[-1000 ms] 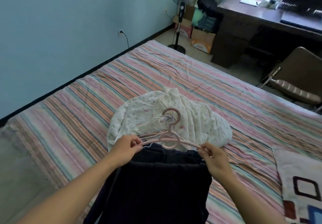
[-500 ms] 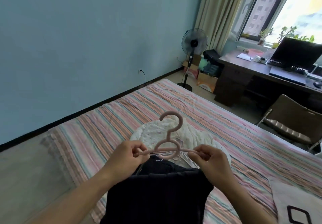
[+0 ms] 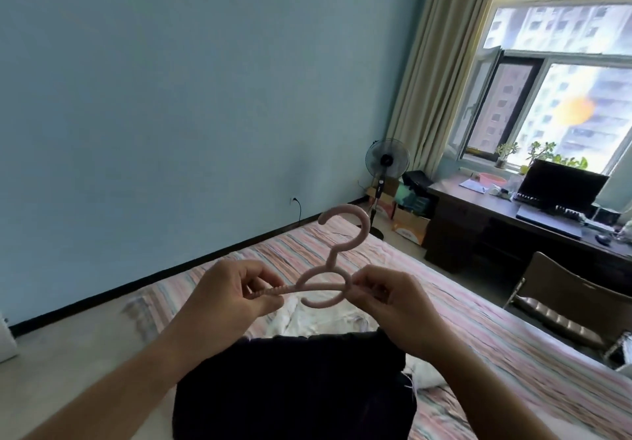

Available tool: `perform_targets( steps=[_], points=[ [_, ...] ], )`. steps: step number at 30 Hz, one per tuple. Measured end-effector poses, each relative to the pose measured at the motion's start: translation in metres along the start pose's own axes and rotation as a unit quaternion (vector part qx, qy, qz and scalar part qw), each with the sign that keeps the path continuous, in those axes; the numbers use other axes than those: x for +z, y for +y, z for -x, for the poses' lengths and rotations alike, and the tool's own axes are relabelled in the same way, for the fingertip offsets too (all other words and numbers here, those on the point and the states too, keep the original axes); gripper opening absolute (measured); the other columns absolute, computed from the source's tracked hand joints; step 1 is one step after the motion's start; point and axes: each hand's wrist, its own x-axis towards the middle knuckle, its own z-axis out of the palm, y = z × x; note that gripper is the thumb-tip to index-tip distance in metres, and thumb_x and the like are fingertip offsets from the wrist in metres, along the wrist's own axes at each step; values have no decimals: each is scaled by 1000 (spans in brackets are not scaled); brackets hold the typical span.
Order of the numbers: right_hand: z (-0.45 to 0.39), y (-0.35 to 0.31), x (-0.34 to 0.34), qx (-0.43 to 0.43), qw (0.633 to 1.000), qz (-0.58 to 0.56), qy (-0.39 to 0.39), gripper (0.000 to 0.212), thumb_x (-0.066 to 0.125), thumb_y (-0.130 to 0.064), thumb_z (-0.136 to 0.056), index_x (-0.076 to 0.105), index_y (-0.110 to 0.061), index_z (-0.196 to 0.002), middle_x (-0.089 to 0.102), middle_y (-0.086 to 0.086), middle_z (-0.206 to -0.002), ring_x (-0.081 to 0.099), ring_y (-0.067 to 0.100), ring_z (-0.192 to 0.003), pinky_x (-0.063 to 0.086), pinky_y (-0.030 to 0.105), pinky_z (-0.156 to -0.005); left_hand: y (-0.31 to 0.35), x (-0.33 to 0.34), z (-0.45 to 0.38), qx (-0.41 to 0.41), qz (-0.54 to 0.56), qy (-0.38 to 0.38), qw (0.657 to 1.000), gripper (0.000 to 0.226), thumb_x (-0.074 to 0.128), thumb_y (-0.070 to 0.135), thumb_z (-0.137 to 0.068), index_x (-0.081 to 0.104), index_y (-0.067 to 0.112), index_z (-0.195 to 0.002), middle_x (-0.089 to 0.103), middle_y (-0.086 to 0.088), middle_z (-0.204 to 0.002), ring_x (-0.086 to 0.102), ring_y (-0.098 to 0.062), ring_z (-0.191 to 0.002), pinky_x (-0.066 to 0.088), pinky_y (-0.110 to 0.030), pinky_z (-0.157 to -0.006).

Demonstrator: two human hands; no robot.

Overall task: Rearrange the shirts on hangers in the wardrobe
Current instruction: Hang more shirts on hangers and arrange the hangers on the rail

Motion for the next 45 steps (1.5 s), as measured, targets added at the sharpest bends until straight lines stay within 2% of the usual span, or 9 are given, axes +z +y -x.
perform_targets(
  steps=[10,14,18,21,27,30,34,39,45],
  points=[
    [-16,-114,26,-76,996,-10,-44,5,72,-33,-88,71,-35,-83,60,-14,-65,47,4,-57,39,17,-56,41,-96,88,-5,-75,109,991,10,81,39,-74,76,40,-82,69,17,-67,64,-5,-62,56,-22,-57],
    [-35,-143,44,-114,988,-32,-98,12,71,-36,-88,69,-35,-76,56,-7,-60,42,4,-55,37,31,-54,39,-127,113,-21,-57,140,988,15,78,31,-77,76,44,-82,70,16,-68,66,-7,-62,49,-14,-53],
    [-49,-171,70,-172,973,-48,-148,12,69,-41,-88,70,-35,-77,53,-11,-57,39,3,-52,33,20,-51,34,-152,150,-63,-19,185,981,18,72,40,-70,75,47,-86,73,5,-72,68,-22,-66,56,-26,-56],
    [-56,-190,92,-201,958,-89,-186,11,70,-38,-88,70,-37,-77,57,-10,-60,42,3,-54,35,20,-53,34,-167,184,-88,-23,216,972,20,72,43,-71,76,42,-90,73,-1,-72,64,-20,-58,53,-26,-55],
    [-67,-228,124,-283,909,-148,-270,17,71,-35,-88,69,-32,-72,54,-10,-57,39,3,-54,34,23,-54,59,-183,240,-132,-88,285,945,19,71,49,-76,76,36,-90,71,-2,-72,62,-16,-55,51,-23,-54],
    [-71,-247,137,-336,875,-176,-301,10,70,-35,-90,70,-33,-80,59,-9,-62,44,6,-55,37,24,-55,75,-187,262,-162,-123,314,927,4,73,35,-84,75,33,-87,71,-1,-72,64,-17,-57,52,-24,-55],
    [-73,-274,160,-401,823,-210,-342,7,68,-36,-92,71,-36,-98,59,-10,-64,43,4,-52,34,16,-52,93,-189,291,-199,-162,364,895,8,72,24,-88,75,31,-86,71,2,-74,67,-15,-65,54,-23,-60],
    [-66,-316,192,-473,772,-222,-363,8,65,-38,-94,73,-40,-92,68,-11,-73,57,7,-59,46,22,-55,111,-190,330,-246,-174,438,847,9,72,21,-87,76,30,-87,72,-1,-76,67,-16,-69,55,-26,-64],
    [-49,-364,214,-519,721,-243,-390,12,63,-44,-93,73,-38,-92,69,-12,-75,63,13,-61,45,16,-54,133,-198,375,-279,-181,485,809,12,74,22,-85,75,34,-88,73,2,-75,68,-16,-65,54,-24,-60]
  ],
)
